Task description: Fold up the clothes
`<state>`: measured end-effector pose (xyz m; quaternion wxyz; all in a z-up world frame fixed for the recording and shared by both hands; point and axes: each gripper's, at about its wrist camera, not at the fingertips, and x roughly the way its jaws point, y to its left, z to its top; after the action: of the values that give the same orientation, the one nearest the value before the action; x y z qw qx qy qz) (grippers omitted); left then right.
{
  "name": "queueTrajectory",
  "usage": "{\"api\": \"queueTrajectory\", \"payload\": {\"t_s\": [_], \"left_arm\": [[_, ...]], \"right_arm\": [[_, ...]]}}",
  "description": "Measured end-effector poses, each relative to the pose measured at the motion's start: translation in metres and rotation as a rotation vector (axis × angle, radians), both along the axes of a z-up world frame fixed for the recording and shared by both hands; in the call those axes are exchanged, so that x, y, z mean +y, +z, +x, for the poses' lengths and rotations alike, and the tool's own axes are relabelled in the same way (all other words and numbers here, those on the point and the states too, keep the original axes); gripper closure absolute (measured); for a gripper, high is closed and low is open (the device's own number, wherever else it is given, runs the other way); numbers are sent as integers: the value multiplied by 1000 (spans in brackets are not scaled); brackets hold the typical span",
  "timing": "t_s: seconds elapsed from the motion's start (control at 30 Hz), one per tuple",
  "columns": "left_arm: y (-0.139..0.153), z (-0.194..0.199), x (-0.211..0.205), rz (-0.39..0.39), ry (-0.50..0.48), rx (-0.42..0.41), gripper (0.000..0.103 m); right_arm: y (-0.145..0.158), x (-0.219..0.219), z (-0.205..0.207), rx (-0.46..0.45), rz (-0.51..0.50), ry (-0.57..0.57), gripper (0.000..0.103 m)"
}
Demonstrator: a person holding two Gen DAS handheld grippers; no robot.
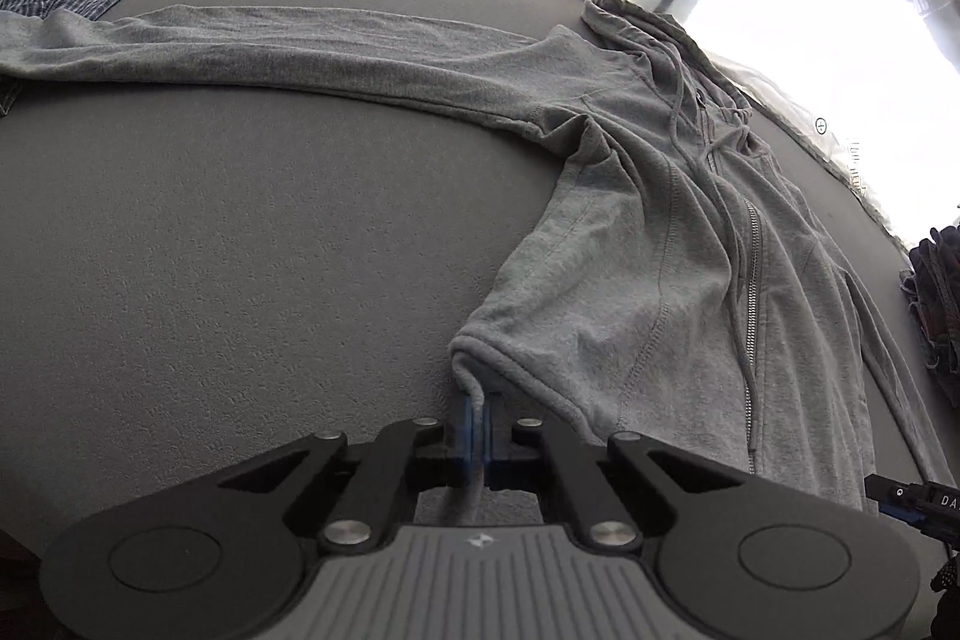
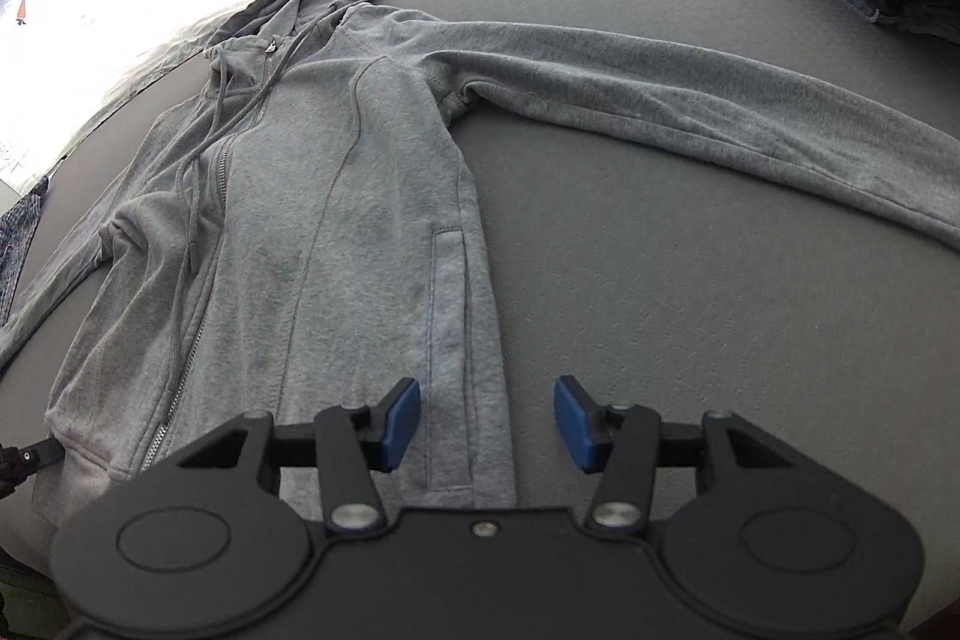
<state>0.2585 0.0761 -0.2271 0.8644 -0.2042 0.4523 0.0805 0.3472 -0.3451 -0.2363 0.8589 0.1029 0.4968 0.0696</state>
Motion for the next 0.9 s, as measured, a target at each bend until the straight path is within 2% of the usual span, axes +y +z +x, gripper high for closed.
{"api": "queueTrajectory", "payload": {"t_s": [0.03, 0.1, 0.17, 0.23, 0.37, 0.47, 0.53, 0.57, 0.6, 0.63, 0.77, 0.83, 0.9], "left_arm": [[6, -4, -3, 16, 0, -9, 101], [22, -21, -3, 16, 9, -42, 101], [35, -40, -2, 9, 28, -65, 100], [35, -56, -2, -6, 60, -47, 100], [7, -77, -3, -19, 128, 41, 100], [0, -73, -11, 23, 112, 90, 99], [3, -68, -16, 66, 87, 104, 93], [5, -67, -17, 86, 81, 106, 87], [6, -65, -18, 99, 77, 107, 77], [9, -64, -17, 107, 79, 103, 70], [22, -49, -15, 120, 109, 68, 58], [29, -38, -14, 134, 115, 53, 45], [32, -22, -16, 154, 109, 45, 40]], "right_arm": [[0, 0, -2, 0, 5, 6, 63], [0, -3, -6, 3, 30, 7, 82], [0, -5, -11, 5, 48, 6, 82], [-1, -7, -14, 7, 46, 8, 82], [-3, -12, -17, 13, 60, 9, 82], [-3, -12, -15, 21, 61, 20, 78], [-1, -11, -14, 19, 55, 33, 72], [0, -11, -14, 17, 50, 40, 68], [1, -11, -14, 13, 42, 40, 66], [2, -14, -13, 7, 34, 31, 65], [8, -30, -9, -27, 34, -32, 63], [11, -40, -6, -44, 27, -76, 62], [13, -51, -2, -59, 12, -119, 62]]}}
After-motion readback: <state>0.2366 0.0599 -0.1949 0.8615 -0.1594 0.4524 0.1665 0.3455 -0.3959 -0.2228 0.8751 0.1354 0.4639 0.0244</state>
